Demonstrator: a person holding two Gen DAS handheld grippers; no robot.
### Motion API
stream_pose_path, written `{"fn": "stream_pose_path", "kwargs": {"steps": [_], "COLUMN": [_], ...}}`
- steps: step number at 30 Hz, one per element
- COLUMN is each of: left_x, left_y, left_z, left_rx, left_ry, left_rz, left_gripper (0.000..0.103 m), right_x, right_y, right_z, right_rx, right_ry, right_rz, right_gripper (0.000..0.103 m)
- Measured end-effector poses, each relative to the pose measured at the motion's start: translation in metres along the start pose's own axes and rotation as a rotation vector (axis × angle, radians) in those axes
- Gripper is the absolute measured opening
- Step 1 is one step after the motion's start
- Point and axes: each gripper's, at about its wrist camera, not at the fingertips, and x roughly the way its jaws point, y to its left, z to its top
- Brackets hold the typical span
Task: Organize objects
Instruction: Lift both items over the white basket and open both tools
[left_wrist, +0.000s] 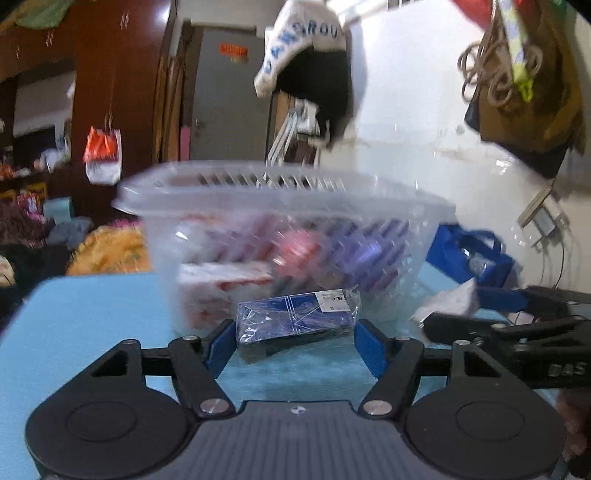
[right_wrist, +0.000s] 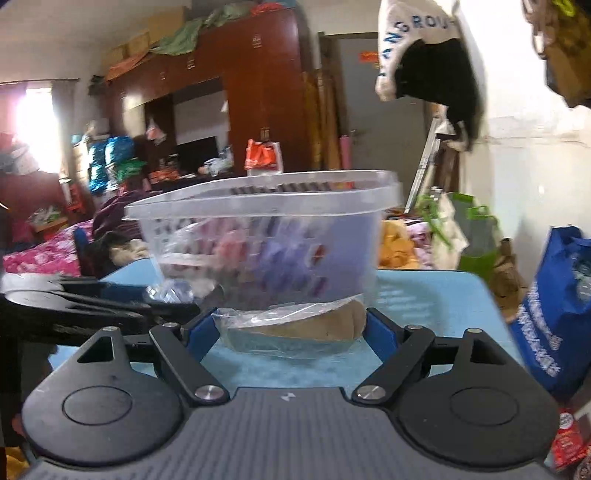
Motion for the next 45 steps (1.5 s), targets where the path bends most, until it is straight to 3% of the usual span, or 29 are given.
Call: {"fn": "stream_pose_path", "kwargs": {"steps": [8,19,25,32,35,38,42,45], "left_x": [-0.037,-0.034,-0.043,-0.064,-0.072,-0.068,-0.04,-0.011], "left_y": [0.037,0.035,0.026,0.021,0.021,0.022,0.025,0.028], "left_z": [-0.006,-0.008,-0.014,-0.014,0.002,0.036,0.103,0.135], "left_rx": [-0.045,-0.051,-0.016,-0.013,-0.055,-0.06,-0.08,-0.086], "left_ry": [-0.125,-0.152,-0.22,-0.312,-0.359,-0.371,-0.303,-0.203], "left_rz": [0.018,-0.01,0.008,-0.022,-0.045,-0.048,-0.021,0.017], "left_gripper": [0.073,0.073,0.073,0.073,0.073,0.073,0.073,0.073], "right_x": [0.003,-0.001,-0.016,-0.03,-0.038,-0.041,-0.015,0.027], "right_y": [0.014,0.026,0.026,0.023,0.016,0.014,0.017,0.011], "right_z": [0.0,-0.003,-0.005,-0.006,0.004,0.042,0.109,0.147], "right_rx": [-0.008,-0.063,-0.066,-0.05,-0.019,-0.038,-0.091,-0.087], "right_ry": [-0.047,-0.08,-0.173,-0.265,-0.299,-0.328,-0.308,-0.207], "right_rz": [-0.002,-0.008,-0.012,0.01,0.016,-0.011,-0.08,-0.113], "right_gripper": [0.085,0.085,0.085,0.085,0.085,0.085,0.085,0.085]}}
